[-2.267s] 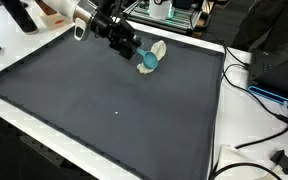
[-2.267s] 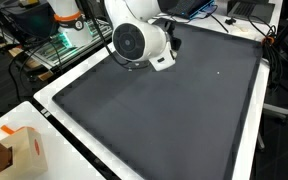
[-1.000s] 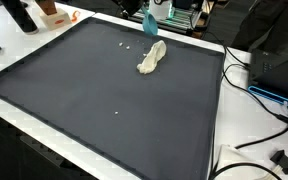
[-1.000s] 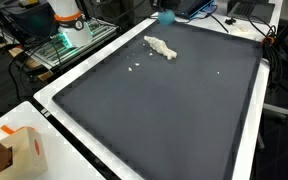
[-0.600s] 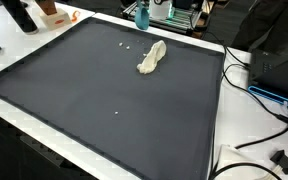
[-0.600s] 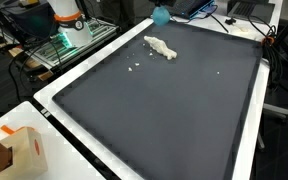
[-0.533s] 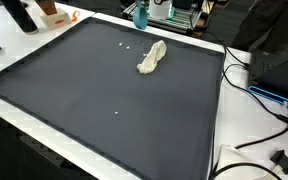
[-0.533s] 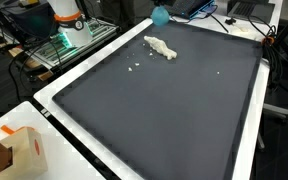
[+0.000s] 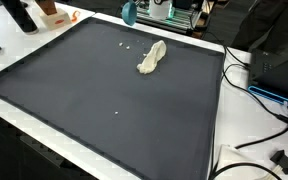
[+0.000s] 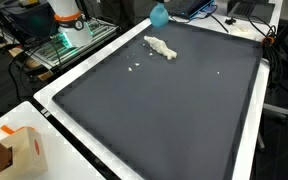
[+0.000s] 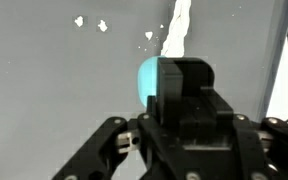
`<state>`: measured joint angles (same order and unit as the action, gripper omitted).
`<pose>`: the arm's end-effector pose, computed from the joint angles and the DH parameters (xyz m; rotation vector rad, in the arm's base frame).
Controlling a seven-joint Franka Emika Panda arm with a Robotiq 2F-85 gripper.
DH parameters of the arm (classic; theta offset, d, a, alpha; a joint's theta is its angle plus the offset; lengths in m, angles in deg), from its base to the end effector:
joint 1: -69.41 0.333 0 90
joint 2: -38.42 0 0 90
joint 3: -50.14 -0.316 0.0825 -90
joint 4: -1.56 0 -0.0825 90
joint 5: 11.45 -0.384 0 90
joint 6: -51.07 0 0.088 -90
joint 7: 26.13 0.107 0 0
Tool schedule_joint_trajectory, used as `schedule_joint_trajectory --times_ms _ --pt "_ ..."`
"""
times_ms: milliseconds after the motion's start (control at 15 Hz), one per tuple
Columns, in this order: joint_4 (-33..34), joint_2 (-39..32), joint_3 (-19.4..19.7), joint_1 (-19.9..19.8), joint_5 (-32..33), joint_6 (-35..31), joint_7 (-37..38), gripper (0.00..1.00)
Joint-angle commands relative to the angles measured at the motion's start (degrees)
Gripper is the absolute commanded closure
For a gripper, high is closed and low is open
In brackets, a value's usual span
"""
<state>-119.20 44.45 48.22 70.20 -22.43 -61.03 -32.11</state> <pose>0.5145 0.0373 0.4603 -2.9654 -0.1113 0.0606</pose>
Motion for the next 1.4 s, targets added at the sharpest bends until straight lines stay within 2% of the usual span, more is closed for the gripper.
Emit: schedule_joint_trajectory --times_ms 0,67,533,600,667,1000,1333 --pt "0.1 0.3 0.1 0.5 1.6 0.0 1.0 0.75" --pt "0.1 0.5 -0.1 0.6 1.9 0.0 1.3 0.5" --pt "0.2 0.2 0.0 0.6 1.9 0.0 1.3 0.5" --pt "0.2 0.1 0.0 0.6 1.9 0.0 1.3 0.75" --pt "-0.2 0.1 -0.4 1.0 2.2 -0.3 1.9 0.75" --pt "0.9 -4.5 -3.7 2.1 13.9 0.0 21.8 0.75" --pt "2.5 -9.0 -4.7 4.4 24.9 2.8 40.4 0.75"
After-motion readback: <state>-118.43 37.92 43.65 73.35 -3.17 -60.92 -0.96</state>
